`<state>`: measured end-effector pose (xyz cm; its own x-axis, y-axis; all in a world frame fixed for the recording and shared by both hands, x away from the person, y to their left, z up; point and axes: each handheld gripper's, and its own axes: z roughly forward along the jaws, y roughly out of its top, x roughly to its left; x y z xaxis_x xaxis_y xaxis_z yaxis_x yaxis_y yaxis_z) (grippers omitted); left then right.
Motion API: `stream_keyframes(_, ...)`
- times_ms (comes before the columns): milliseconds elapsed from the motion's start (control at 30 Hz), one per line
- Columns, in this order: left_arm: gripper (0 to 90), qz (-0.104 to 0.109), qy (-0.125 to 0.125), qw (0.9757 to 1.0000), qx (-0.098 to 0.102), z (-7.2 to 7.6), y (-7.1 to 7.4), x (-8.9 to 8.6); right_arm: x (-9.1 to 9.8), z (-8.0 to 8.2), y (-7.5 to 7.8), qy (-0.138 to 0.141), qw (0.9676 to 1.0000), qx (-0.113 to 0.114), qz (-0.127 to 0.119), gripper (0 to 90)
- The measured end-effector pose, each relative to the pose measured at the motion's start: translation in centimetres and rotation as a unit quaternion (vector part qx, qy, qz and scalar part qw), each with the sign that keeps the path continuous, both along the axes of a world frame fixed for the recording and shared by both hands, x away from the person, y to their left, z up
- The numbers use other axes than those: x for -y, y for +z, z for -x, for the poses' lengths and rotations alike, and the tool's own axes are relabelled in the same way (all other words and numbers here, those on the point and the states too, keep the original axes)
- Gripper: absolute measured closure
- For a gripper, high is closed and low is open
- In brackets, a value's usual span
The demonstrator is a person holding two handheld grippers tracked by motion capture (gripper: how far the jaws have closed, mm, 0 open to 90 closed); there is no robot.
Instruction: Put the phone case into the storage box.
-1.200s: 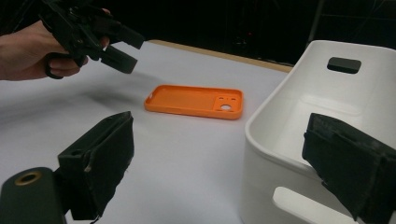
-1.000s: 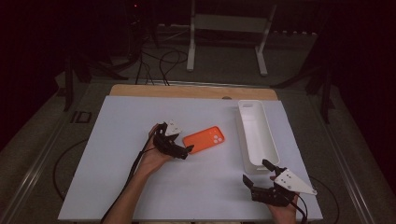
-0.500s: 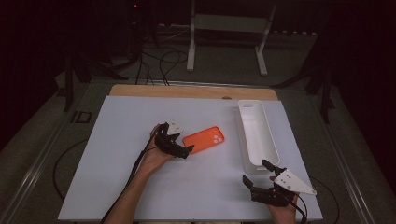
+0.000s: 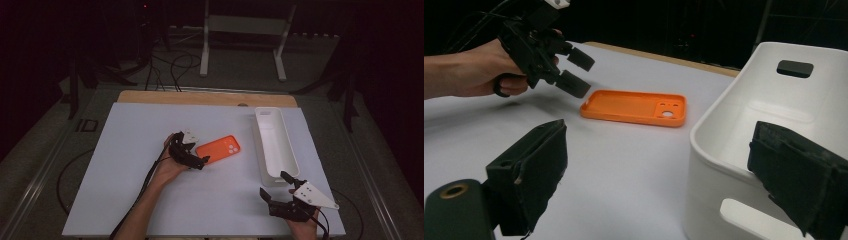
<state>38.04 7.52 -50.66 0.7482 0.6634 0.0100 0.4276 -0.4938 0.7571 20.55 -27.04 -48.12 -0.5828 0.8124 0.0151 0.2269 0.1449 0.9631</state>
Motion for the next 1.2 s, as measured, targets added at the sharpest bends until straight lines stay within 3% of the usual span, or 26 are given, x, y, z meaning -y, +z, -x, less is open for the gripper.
stream_keyframes(567, 0.0, -0.009, -0.010, 0.9997, -0.019, -0.8, -1.3, 1.2, 0.0, 0.0, 0.0, 0.003, 1.0000, 0.000, 0.001, 9.0)
stream_keyframes(1000, 0.2, -0.029, -0.023, 0.9985, -0.040, -1.2, -2.1, 1.8, 0.0, 0.0, 0.0, 0.004, 1.0000, 0.000, 0.001, 9.0)
stream_keyframes(1200, 7.2, -0.039, -0.031, 0.9979, -0.043, -1.1, -2.2, 1.9, 0.0, 0.0, 0.0, 0.004, 1.0000, 0.000, 0.001, 9.0)
